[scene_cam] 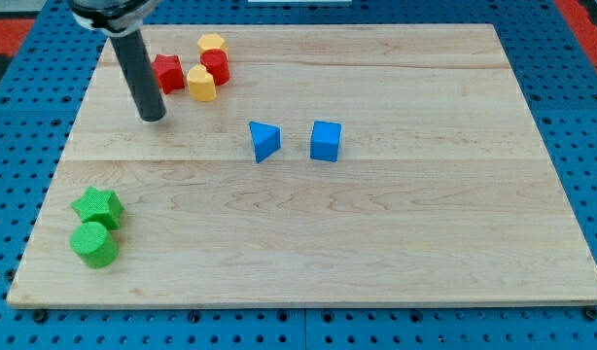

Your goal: Push the blue blocks bottom to the yellow heart

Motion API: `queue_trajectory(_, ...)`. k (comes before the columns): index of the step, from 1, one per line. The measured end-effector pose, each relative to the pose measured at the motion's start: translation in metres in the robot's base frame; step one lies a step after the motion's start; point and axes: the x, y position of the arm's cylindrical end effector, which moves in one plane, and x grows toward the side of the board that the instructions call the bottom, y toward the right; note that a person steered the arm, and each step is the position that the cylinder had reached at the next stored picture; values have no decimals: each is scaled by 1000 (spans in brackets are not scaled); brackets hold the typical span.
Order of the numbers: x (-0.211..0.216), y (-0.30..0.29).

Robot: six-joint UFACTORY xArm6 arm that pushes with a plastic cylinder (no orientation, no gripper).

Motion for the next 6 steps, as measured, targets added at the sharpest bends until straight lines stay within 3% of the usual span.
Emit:
queue_trajectory(1,0,55)
queue_trajectory(3,7,247)
queue_trajectory(4,43,288)
queue_trajectory(5,65,199)
queue_trajectory(6,55,88)
